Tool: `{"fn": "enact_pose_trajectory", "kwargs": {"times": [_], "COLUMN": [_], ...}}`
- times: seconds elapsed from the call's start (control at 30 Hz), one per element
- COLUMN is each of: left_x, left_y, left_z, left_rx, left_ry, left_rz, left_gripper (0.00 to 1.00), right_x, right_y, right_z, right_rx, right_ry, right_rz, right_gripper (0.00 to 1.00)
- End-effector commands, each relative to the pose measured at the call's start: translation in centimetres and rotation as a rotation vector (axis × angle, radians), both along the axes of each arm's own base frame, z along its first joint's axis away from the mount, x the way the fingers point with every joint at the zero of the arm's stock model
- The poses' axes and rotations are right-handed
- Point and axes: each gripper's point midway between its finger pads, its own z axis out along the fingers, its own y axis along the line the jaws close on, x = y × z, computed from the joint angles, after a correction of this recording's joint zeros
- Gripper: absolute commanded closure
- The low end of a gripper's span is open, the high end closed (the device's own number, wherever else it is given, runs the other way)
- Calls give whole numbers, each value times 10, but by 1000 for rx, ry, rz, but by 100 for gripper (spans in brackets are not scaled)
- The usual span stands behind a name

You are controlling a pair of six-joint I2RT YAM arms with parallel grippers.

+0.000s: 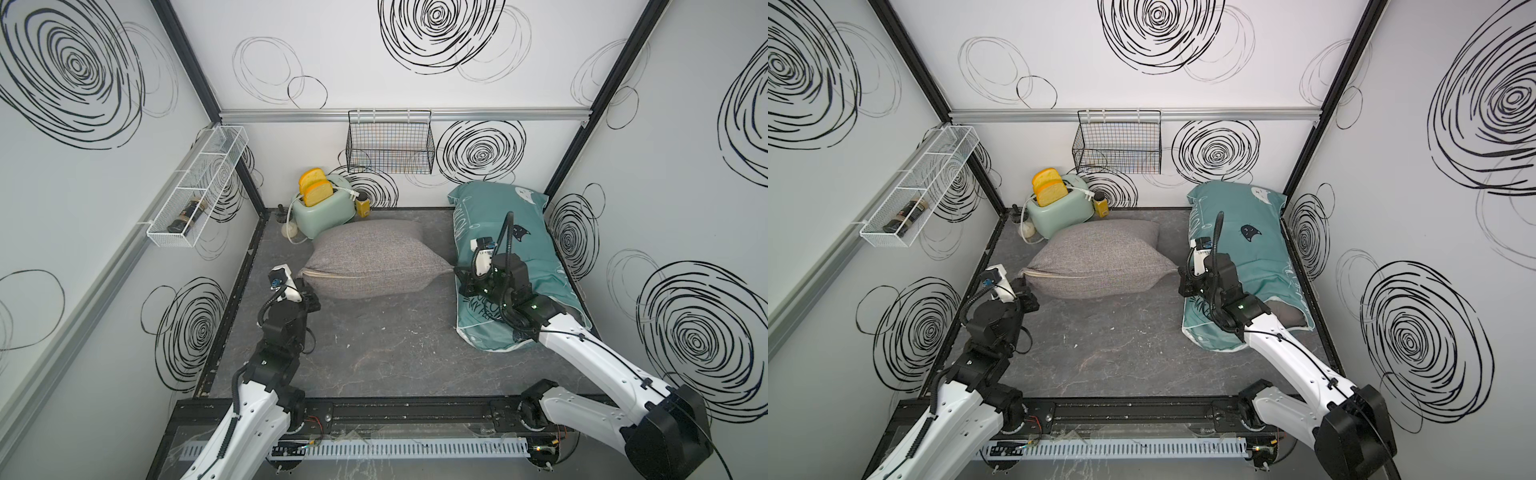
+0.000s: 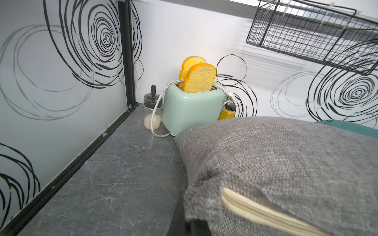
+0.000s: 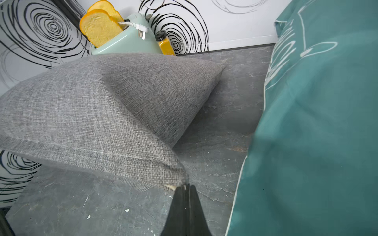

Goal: Zip up pillowcases
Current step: Zip the zipper on the pillowcase, then place the pillowcase at the center of the board.

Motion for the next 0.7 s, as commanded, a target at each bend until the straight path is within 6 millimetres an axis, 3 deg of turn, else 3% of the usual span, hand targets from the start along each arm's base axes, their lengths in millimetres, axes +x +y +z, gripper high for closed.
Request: {"fn": "enact_pose_trajectory", "kwargs": {"times": [0.0, 0.17, 0.23, 0.33, 0.43, 0.5, 0.67], "left_x": [-5, -2, 2, 3, -3, -7, -8], "left_y": [30, 26, 22, 22, 26, 25, 25], "left_z": [31, 37, 40, 46, 58, 68, 73], "left_rx": [-72, -74, -79, -99, -96, -86, -77], "left_ry": [-108, -107, -90, -76, -101, -119, -77], "left_rz": [129, 101, 79, 85, 99, 93, 90], "left_gripper": [100, 100, 76, 66, 51, 41, 14], "right_x": [1, -26, -41, -55, -60, -59, -63], "right_y": [-10, 53, 85, 120, 132, 130, 114], "right_z": [11, 9, 5, -3, -3, 0, 16], "right_rx": [-15, 48, 76, 105, 98, 91, 85], "right_ry": [-22, 3, 18, 67, 99, 97, 27], "right_rz": [-29, 179, 261, 347, 365, 358, 364], "right_gripper": [100, 100, 100, 100, 100, 84, 58]}}
